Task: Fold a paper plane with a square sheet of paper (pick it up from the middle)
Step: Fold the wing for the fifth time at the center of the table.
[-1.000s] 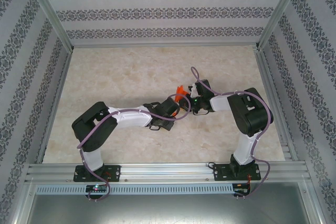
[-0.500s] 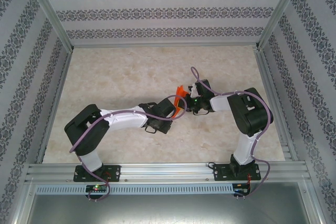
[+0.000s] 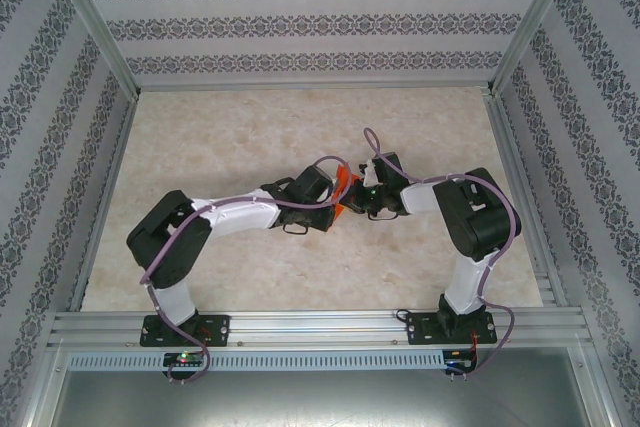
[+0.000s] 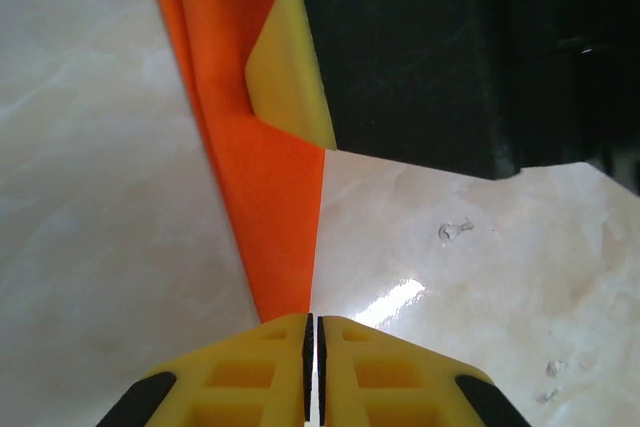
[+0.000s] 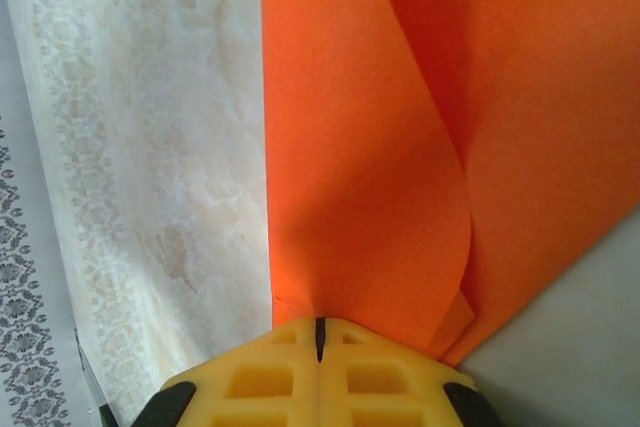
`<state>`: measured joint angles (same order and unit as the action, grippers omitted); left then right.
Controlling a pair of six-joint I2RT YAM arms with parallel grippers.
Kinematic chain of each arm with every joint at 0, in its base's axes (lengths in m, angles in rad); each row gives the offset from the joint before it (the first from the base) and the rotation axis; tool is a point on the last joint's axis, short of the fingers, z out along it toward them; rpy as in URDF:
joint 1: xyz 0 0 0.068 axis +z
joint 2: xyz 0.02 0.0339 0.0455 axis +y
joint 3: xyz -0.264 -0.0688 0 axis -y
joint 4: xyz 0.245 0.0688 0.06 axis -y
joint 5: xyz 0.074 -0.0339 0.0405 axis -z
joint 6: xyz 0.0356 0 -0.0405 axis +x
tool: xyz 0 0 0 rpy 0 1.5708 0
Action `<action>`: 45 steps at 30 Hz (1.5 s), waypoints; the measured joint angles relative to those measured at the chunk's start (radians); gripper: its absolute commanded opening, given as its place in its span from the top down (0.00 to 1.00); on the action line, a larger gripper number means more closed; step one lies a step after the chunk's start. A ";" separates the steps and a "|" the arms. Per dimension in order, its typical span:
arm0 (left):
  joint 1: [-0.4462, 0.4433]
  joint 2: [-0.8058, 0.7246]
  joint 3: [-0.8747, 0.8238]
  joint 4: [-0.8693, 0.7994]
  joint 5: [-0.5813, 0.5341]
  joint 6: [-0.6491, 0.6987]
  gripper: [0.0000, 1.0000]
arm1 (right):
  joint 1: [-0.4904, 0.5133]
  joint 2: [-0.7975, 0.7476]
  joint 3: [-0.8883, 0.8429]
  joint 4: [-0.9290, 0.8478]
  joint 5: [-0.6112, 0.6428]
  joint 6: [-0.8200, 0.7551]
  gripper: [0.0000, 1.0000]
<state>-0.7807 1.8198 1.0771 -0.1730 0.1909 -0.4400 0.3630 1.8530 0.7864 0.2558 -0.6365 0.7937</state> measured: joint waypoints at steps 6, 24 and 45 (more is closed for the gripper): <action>0.006 0.059 0.003 0.017 0.011 -0.003 0.88 | 0.000 -0.003 -0.010 0.020 0.003 0.022 0.99; 0.040 0.048 -0.048 0.093 0.046 0.123 0.94 | -0.005 -0.092 -0.037 0.015 0.027 0.117 0.91; 0.081 0.050 -0.059 0.114 0.110 0.200 0.95 | 0.015 0.041 0.042 0.093 0.053 0.242 0.89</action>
<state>-0.6994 1.8698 1.0183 -0.0589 0.3008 -0.2405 0.3779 1.8938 0.8288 0.3489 -0.5835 1.0355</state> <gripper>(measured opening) 0.064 0.106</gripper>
